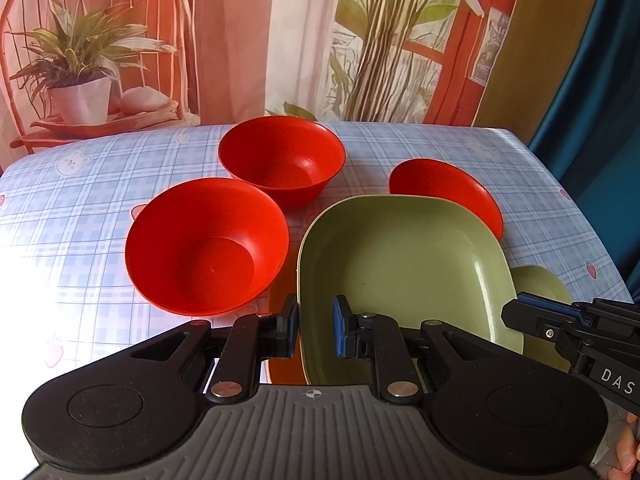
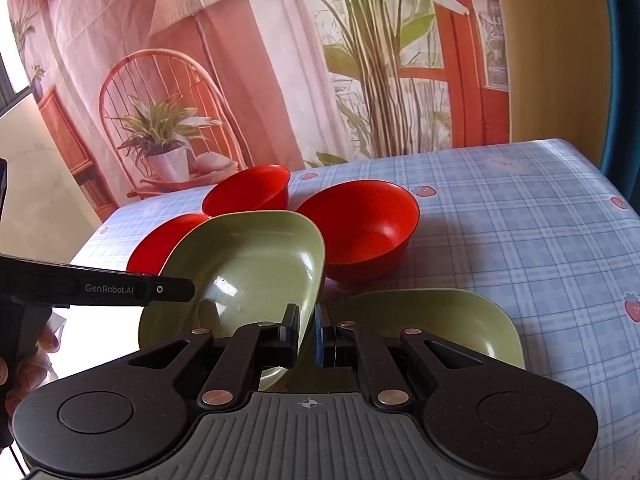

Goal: Organize plates and bowls

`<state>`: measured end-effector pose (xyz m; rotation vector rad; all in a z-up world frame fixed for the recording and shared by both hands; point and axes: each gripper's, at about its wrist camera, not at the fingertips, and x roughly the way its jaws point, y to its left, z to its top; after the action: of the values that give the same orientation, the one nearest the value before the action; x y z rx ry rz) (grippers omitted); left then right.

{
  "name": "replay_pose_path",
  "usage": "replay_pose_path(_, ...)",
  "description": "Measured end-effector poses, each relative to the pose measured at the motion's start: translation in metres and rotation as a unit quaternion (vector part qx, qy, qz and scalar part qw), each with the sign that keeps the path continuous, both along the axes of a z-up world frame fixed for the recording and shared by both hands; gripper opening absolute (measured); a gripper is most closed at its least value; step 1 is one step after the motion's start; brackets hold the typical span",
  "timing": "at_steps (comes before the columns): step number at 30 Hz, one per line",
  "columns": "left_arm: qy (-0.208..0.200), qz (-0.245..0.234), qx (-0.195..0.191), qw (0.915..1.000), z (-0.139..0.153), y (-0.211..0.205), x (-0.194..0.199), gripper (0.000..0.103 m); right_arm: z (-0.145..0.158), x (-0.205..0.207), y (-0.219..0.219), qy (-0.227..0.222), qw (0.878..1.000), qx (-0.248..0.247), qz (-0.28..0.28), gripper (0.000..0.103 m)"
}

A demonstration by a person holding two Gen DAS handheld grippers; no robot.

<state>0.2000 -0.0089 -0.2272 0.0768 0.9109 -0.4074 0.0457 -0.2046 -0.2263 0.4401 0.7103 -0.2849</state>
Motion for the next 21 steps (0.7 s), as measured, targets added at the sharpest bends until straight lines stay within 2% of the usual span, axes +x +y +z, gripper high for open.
replay_pose_path(9,0.033,0.007,0.001,0.9994,-0.002,0.011,-0.003,0.019,0.001,0.003,0.009,0.011,1.0,0.012,0.015,0.008)
replay_pose_path(21,0.031,0.012,0.012,0.9994,-0.006,0.01,0.005,0.02,-0.009,0.016,0.014,0.038,0.999,0.006,0.024,0.008)
